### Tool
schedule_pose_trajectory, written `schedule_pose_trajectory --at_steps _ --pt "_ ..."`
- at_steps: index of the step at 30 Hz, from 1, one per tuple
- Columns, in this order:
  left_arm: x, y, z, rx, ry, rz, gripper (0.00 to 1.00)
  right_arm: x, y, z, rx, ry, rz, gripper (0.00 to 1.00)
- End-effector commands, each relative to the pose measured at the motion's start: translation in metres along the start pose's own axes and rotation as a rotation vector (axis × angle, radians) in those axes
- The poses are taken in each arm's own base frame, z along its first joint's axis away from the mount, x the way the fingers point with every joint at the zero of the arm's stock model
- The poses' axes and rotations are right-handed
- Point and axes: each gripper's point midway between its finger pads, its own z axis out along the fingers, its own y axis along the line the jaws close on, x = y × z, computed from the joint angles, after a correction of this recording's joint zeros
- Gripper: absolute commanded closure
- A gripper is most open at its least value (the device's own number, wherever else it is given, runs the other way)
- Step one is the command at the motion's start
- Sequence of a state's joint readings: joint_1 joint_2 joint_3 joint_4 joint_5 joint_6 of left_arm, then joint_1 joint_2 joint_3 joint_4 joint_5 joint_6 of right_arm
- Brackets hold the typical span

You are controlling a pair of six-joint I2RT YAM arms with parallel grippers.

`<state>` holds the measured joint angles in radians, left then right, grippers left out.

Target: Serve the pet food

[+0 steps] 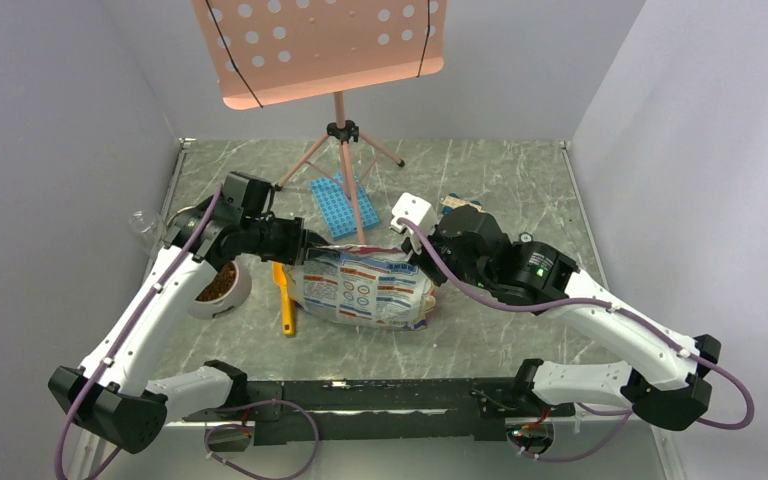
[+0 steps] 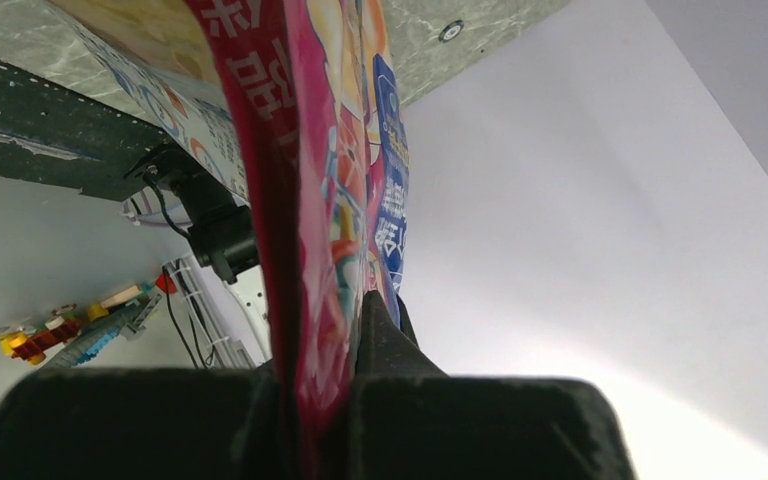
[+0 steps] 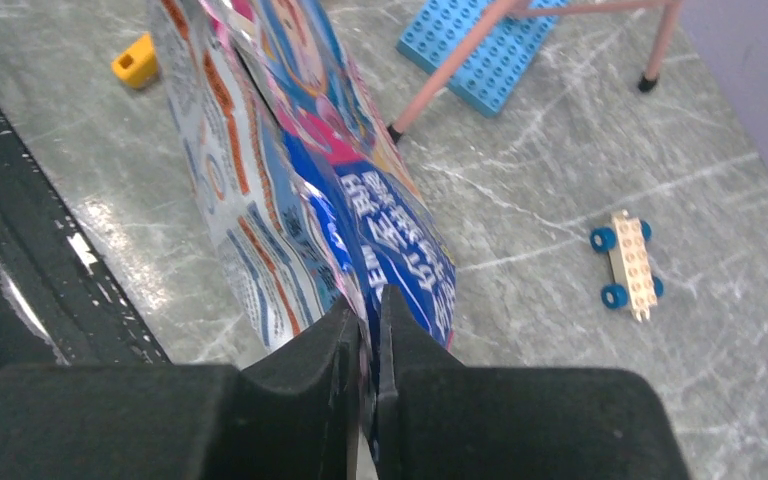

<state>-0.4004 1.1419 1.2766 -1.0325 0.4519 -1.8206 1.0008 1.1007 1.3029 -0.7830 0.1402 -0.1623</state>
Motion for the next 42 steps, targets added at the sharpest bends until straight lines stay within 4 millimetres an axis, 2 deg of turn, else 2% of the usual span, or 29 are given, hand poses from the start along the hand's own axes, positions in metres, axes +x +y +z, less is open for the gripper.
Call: schedule_pose_trajectory --at_steps 1,2,7,10,11,13,15,18,23,27,29,30,32,34,37,40,42 --pt "-0.027 -0.005 -0.025 0.068 -0.153 -0.032 1.00 0.076 -0.077 -0.059 0.396 0.272 -0.037 0.89" --pt "-0.027 -0.005 -0.025 0.067 -0.151 -0.033 1.00 0.077 -0.078 -0.061 0.400 0.270 -0.038 1.00" --pt "-0.026 -0.004 -0.026 0.074 -0.148 -0.030 1.00 0.079 -0.073 -0.070 0.367 0.249 -0.037 1.00" --pt "-0.023 -0.008 -0.024 0.092 -0.132 -0.008 0.99 0.068 -0.061 -0.062 0.288 0.222 -0.015 1.00" --pt "-0.020 -0.009 -0.023 0.093 -0.125 -0.005 0.91 0.062 -0.056 -0.059 0.261 0.208 -0.003 1.00" --pt "-0.011 -0.011 -0.020 0.093 -0.112 0.017 0.62 0.045 -0.050 -0.052 0.222 0.160 0.020 1.00" --pt "0.004 -0.012 -0.016 0.081 -0.091 0.052 0.42 0.029 -0.047 -0.049 0.190 0.117 0.027 1.00" --pt "0.026 -0.010 -0.005 0.038 -0.049 0.084 0.31 0.022 -0.043 -0.044 0.161 0.118 0.004 1.00" --pt "0.051 -0.018 0.007 0.031 -0.021 0.109 0.27 0.019 -0.034 -0.039 0.126 0.128 -0.046 1.00" --pt "0.065 -0.027 0.014 -0.003 -0.016 0.128 0.32 0.014 -0.026 -0.035 0.112 0.127 -0.079 1.00" --pt "0.068 -0.025 0.021 -0.038 -0.004 0.123 0.42 0.009 -0.021 -0.032 0.107 0.123 -0.091 0.99" --pt "0.069 -0.024 0.024 -0.046 -0.001 0.122 0.50 0.006 -0.018 -0.031 0.098 0.115 -0.097 0.92" --pt "0.069 -0.025 0.027 -0.038 -0.003 0.126 0.73 0.000 -0.011 -0.024 0.076 0.110 -0.110 0.75" --pt "0.066 -0.024 0.027 -0.032 -0.012 0.118 0.85 -0.007 -0.003 -0.014 0.054 0.099 -0.125 0.59" --pt "0.064 -0.024 0.026 -0.018 -0.013 0.112 1.00 -0.028 0.003 0.004 0.047 0.042 -0.127 0.48" --pt "0.064 -0.021 0.025 -0.027 -0.013 0.115 1.00 -0.047 0.007 0.023 0.051 -0.027 -0.119 0.42" --pt "0.064 -0.021 0.023 -0.029 -0.018 0.117 1.00 -0.053 0.006 0.036 0.067 -0.038 -0.127 0.43"
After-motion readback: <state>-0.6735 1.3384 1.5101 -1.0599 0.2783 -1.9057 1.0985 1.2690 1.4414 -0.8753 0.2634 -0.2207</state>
